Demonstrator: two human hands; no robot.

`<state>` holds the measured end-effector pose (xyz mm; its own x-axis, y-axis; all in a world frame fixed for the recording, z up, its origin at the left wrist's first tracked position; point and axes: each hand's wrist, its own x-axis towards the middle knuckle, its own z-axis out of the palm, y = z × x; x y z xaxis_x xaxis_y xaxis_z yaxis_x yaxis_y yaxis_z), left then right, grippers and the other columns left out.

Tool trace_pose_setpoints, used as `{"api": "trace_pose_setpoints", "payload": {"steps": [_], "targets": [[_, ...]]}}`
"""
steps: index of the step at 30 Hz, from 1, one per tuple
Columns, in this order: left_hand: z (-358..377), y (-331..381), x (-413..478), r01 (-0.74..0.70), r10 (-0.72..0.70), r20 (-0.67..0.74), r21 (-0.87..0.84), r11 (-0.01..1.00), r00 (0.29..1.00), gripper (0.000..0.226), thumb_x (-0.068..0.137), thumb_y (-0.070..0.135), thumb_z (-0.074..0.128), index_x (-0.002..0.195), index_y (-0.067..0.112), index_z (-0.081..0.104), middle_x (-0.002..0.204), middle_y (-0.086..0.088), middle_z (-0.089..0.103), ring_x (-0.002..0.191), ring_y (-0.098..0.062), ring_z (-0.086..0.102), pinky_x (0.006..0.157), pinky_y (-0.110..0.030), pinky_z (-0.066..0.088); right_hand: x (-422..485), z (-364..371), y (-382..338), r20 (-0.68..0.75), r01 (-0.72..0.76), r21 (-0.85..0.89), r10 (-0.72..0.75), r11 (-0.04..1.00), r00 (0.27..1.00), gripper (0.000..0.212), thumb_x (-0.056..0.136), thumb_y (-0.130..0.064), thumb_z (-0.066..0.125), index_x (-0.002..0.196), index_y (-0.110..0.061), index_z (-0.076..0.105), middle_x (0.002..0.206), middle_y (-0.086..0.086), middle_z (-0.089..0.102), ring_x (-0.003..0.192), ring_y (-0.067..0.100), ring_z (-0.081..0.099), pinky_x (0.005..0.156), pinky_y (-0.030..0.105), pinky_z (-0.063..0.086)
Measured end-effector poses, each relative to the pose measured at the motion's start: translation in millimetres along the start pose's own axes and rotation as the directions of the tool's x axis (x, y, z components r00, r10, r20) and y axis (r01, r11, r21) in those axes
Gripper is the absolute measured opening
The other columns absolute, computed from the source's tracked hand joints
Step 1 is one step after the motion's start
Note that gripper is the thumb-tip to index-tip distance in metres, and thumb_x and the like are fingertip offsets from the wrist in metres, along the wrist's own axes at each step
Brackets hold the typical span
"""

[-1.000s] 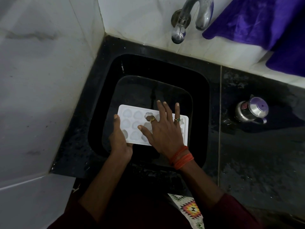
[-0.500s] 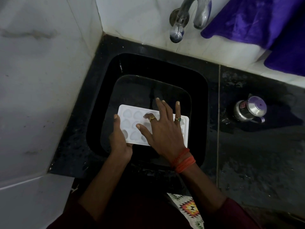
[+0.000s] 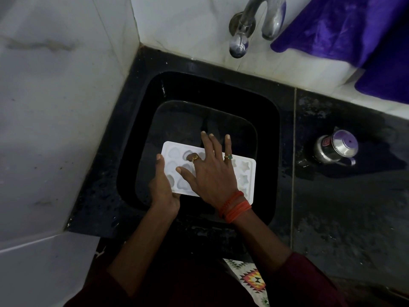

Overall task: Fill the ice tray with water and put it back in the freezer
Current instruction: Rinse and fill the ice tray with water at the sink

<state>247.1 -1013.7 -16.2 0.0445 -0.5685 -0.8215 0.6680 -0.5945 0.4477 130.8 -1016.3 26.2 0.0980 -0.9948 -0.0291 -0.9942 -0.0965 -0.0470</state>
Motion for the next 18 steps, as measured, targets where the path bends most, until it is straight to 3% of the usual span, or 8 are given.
{"api": "trace_pose_setpoints", "payload": {"steps": [10,15,18], "targets": [[5,2,-10,0.028,-0.027,0.037,-0.013,1.0,0.999,0.067,0.093,0.065,0.06,0.131,0.011,0.067,0.128,-0.017,0.072,0.12,-0.038,0.068,0.109,-0.061,0.048,8,-4,-4,-0.012,0.0,-0.021,-0.001,1.0,1.0,0.067,0.094,-0.071,0.022,0.11,-0.029,0.071,0.162,0.014,0.025,0.151,0.028,0.021,0.122,0.054,-0.005],[4,-4,-14,0.056,-0.053,0.034,-0.078,0.995,0.998,0.068,0.086,0.066,0.069,0.129,0.013,0.069,0.128,-0.014,0.072,0.12,-0.035,0.069,0.11,-0.058,0.047,8,-7,-6,0.018,0.005,-0.013,-0.005,1.0,1.0,0.069,0.093,-0.072,0.02,0.111,-0.03,0.071,0.162,0.013,0.024,0.151,0.027,0.02,0.122,0.053,-0.008],[3,0,-11,0.043,-0.042,0.033,-0.034,0.998,0.999,0.067,0.089,0.066,0.065,0.127,0.012,0.067,0.131,-0.008,0.07,0.114,-0.026,0.071,0.105,-0.049,0.053,6,-8,-7,0.035,0.021,-0.02,-0.02,1.0,0.999,0.072,0.093,-0.073,0.018,0.114,-0.028,0.07,0.162,0.013,0.023,0.151,0.026,0.019,0.122,0.054,-0.006]]}}
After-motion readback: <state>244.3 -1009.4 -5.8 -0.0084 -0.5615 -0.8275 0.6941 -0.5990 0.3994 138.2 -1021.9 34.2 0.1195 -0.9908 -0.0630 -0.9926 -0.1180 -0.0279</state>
